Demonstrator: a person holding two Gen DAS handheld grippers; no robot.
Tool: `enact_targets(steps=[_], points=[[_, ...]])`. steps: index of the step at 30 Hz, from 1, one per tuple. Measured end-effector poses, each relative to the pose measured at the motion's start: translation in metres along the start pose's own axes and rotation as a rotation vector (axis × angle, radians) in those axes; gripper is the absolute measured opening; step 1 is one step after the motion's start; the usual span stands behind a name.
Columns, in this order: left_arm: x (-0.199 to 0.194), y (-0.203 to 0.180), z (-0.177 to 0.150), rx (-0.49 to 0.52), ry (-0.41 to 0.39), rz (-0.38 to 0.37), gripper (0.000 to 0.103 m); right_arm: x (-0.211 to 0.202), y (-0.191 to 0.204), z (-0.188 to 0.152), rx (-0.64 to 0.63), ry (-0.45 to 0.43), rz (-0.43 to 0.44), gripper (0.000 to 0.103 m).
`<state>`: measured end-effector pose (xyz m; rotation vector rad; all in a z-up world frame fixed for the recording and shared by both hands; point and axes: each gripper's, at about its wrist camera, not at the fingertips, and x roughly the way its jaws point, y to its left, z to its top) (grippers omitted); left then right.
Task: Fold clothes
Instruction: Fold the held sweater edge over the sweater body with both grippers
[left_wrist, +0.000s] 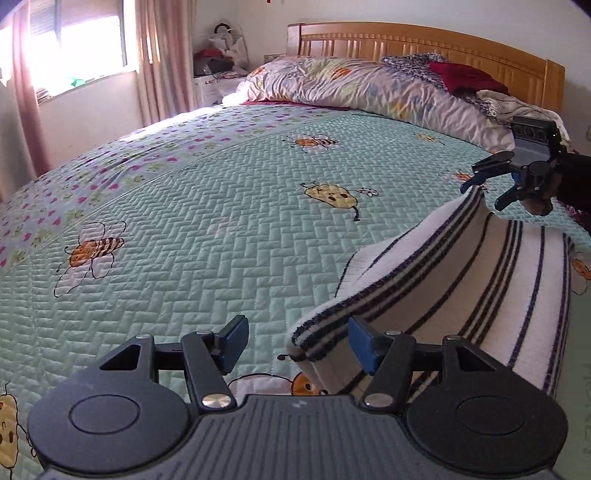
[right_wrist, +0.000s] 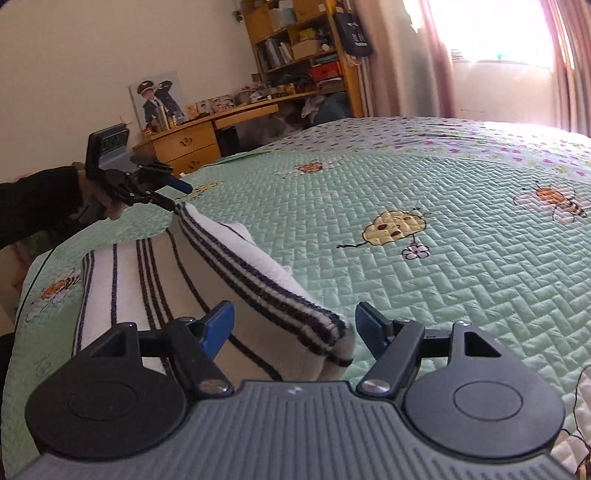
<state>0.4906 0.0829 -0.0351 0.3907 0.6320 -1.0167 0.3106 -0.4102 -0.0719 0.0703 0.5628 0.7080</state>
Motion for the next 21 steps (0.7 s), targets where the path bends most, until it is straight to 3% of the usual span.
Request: enact_targets(steps=[5, 11, 17, 18, 20, 21], points=[[0.011, 0.007, 0.002, -0.013, -0.017, -0.088, 0.063, 0.002, -0.001, 0.002, -0.008, -0.004, 0.032, 0.074], [0.041, -0.004, -0.003, 0.216, 0.09, -0.06, 0.063, 0.012, -0.004, 0.001, -0.02, 0.034, 0.054, 0.074], [0.052, -0.007, 0.0, 0.273, 0.075, -0.122, 0.059, 0.017, -0.01, -0.002, -0.003, 0.069, 0.073, 0.073], [0.05, -0.005, 0.001, 0.264, 0.097, -0.132, 0.053, 0.019, -0.01, -0.002, 0.002, 0.079, 0.07, 0.072], [0.052, -0.006, 0.001, 0.239, 0.138, -0.145, 0.046, 0.02, -0.013, -0.002, 0.026, 0.102, 0.064, 0.056], [0.05, -0.008, 0.0, 0.237, 0.131, -0.145, 0.041, 0.021, -0.015, -0.002, 0.04, 0.11, 0.055, 0.042]])
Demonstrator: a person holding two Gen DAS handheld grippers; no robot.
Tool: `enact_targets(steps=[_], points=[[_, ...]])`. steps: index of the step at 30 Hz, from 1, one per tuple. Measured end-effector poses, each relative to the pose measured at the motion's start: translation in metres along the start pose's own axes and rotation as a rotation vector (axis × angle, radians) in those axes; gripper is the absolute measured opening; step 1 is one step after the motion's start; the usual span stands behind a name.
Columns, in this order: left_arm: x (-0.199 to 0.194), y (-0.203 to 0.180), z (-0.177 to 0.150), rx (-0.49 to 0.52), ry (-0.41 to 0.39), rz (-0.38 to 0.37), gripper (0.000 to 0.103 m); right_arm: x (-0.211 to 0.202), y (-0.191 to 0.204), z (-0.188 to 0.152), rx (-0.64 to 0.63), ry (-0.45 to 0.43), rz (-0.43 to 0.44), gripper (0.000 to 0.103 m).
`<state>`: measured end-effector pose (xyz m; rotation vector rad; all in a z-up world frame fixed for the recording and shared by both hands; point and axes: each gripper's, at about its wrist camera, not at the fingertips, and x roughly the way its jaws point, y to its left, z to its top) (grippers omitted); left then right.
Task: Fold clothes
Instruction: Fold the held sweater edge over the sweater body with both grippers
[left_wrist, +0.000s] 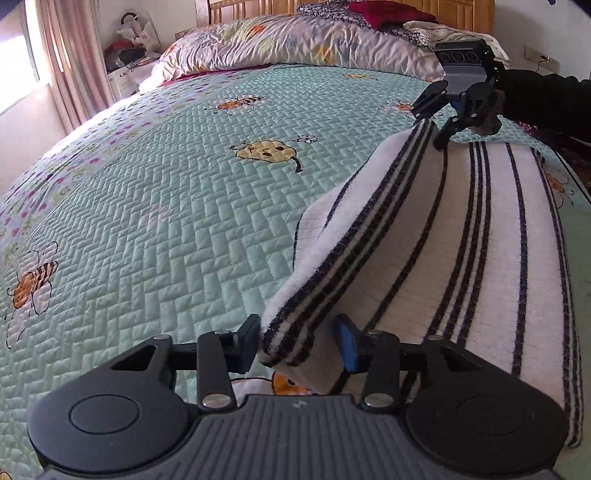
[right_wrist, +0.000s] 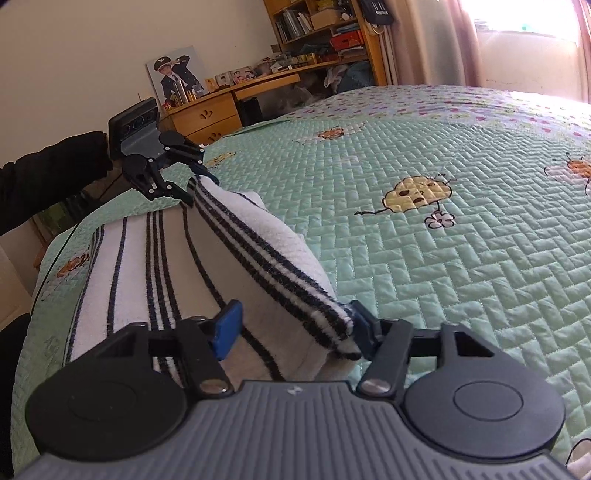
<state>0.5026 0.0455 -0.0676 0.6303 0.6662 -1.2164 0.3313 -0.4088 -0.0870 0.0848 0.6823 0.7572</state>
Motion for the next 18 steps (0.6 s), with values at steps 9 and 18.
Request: enact_targets(steps=[9, 18], points=[[-0.02, -0.03, 0.0, -0.099, -0.033, 0.101, 0.02, -0.011, 0.031, -0.003, -0.071, -0.027, -0.127, 0.018], [-0.085, -0.16, -0.001, 0.027, -0.178, 0.407, 0.019, -0.065, 0.142, -0.007, -0.29, -0.153, -0.307, 0.016]])
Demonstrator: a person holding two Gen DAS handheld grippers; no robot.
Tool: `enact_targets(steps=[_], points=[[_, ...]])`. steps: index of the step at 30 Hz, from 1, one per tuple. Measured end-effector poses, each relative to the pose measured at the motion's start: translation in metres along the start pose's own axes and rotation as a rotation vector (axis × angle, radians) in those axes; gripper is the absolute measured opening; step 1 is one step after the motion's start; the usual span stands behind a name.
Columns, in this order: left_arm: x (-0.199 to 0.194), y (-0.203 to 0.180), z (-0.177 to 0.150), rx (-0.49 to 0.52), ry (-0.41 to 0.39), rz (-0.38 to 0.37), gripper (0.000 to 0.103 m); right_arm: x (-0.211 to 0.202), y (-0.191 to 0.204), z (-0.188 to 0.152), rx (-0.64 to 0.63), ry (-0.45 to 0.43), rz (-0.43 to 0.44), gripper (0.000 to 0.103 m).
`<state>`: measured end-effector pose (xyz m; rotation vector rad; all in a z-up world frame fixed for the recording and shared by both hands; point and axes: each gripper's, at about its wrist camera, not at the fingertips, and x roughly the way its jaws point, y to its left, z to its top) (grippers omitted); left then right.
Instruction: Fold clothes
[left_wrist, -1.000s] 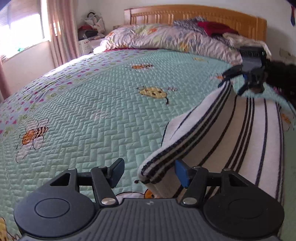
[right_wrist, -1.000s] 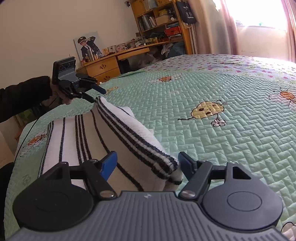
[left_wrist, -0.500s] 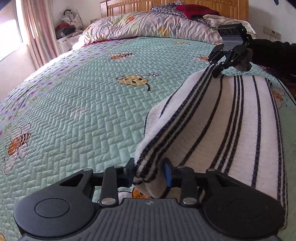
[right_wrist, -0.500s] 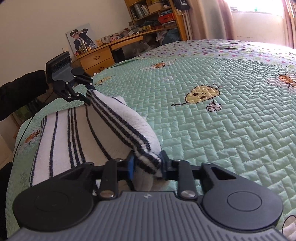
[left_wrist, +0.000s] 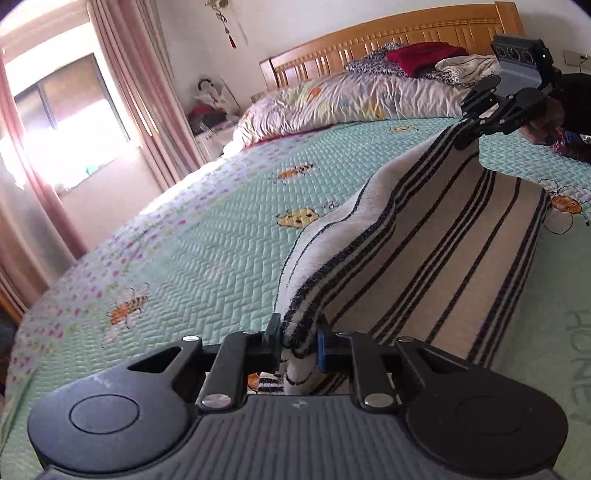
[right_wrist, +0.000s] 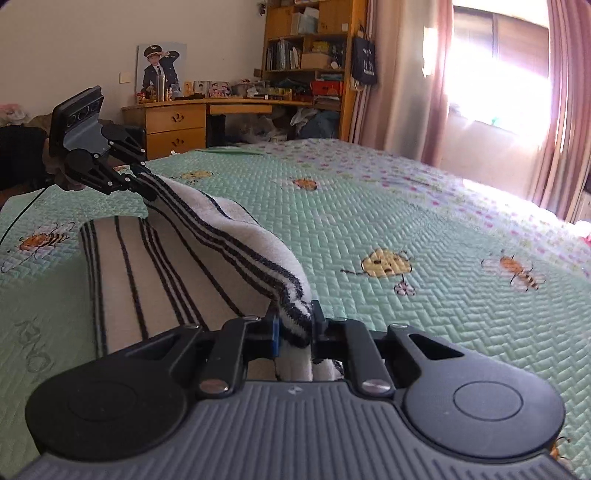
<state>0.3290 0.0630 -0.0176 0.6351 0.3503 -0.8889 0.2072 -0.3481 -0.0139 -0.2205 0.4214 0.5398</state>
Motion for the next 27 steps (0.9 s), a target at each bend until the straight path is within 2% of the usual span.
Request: enact_targets(steps=[2, 5, 7, 11, 15, 20, 22, 23, 26, 27], points=[[-0.033, -0.025, 0.0, 0.006, -0.04, 0.056, 0.019, -0.03, 0.025, 0.004, -0.028, -0.028, -0.011, 0.016], [-0.082, -0.071, -0.003, 0.046, -0.099, 0.192, 0.019, -0.073, 0.064, 0.007, -0.067, -0.059, -0.022, 0.016], [-0.11, -0.099, -0.012, 0.022, -0.145, 0.236, 0.02, -0.092, 0.086, -0.002, -0.076, -0.048, -0.031, 0.016], [-0.137, -0.138, -0.023, -0.005, -0.134, 0.288, 0.02, -0.111, 0.105, -0.03, -0.031, -0.012, -0.047, 0.016], [-0.149, -0.138, -0.012, -0.031, -0.177, 0.314, 0.02, -0.117, 0.107, -0.028, 0.005, -0.046, -0.039, 0.016], [-0.184, -0.121, 0.011, -0.078, -0.321, 0.485, 0.015, -0.131, 0.098, 0.0, 0.023, -0.148, -0.031, 0.016], [-0.199, -0.12, 0.013, -0.118, -0.352, 0.534, 0.015, -0.138, 0.101, 0.005, 0.013, -0.158, -0.03, 0.016], [-0.202, -0.118, 0.012, -0.138, -0.351, 0.528, 0.015, -0.139, 0.103, 0.004, 0.011, -0.156, -0.032, 0.016], [-0.193, -0.122, -0.003, -0.152, -0.278, 0.467, 0.015, -0.136, 0.111, -0.005, 0.021, -0.145, -0.035, 0.016], [-0.188, -0.122, -0.012, -0.165, -0.247, 0.382, 0.016, -0.134, 0.113, -0.008, 0.025, -0.141, -0.036, 0.016]])
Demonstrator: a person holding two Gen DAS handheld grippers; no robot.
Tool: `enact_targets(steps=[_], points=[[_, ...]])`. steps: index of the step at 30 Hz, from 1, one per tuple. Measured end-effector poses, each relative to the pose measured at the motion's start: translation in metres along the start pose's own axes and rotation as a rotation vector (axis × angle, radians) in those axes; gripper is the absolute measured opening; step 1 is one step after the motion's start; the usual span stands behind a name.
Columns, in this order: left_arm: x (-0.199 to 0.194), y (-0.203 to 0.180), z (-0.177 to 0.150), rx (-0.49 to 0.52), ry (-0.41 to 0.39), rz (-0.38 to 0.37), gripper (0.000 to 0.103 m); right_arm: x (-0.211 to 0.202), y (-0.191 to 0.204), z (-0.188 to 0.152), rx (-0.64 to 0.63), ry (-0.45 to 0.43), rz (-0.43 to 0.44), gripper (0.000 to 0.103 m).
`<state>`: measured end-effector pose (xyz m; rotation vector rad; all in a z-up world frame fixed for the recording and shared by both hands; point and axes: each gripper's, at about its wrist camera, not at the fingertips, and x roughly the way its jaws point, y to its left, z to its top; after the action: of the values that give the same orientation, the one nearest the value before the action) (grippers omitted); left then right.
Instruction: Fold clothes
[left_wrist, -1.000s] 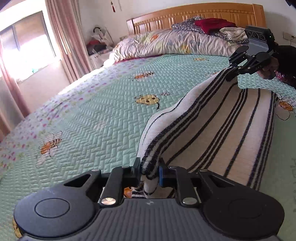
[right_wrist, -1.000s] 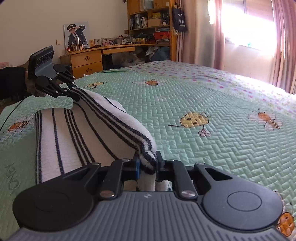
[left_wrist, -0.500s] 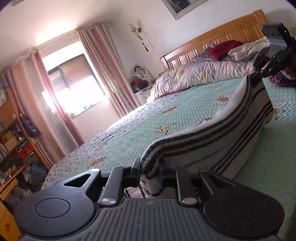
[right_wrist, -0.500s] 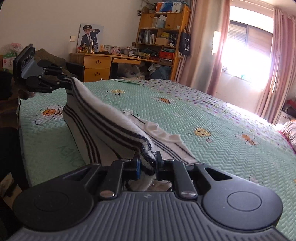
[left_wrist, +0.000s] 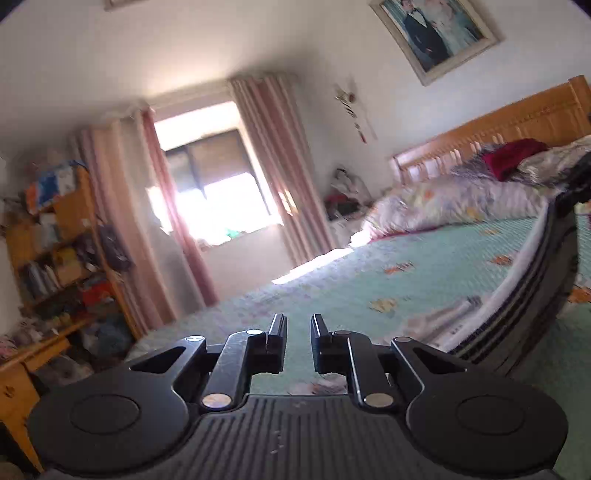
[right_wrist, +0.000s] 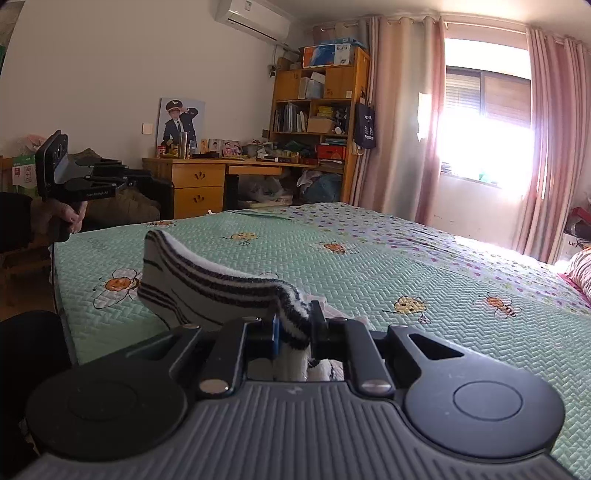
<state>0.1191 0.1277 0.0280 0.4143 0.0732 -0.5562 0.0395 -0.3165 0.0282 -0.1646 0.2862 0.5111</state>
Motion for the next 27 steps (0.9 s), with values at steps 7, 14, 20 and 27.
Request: enact_targets(steps=[7, 14, 20, 27], points=[[-0.006, -0.023, -0.06, 0.112, 0.265, -0.338, 0.017, 0.002, 0.007, -0.012, 0.04, 0.01, 0.002, 0.016], [-0.043, -0.07, -0.095, 0.39, 0.296, -0.419, 0.023, 0.006, 0.005, -0.015, 0.062, 0.035, -0.002, 0.016], [-0.041, -0.096, -0.117, 0.669, 0.217, -0.42, 0.024, 0.007, 0.01, -0.022, 0.091, 0.065, -0.02, 0.016], [-0.07, -0.101, -0.126, 0.704, 0.194, -0.481, 0.04, 0.005, 0.012, -0.025, 0.11, 0.073, -0.033, 0.016]])
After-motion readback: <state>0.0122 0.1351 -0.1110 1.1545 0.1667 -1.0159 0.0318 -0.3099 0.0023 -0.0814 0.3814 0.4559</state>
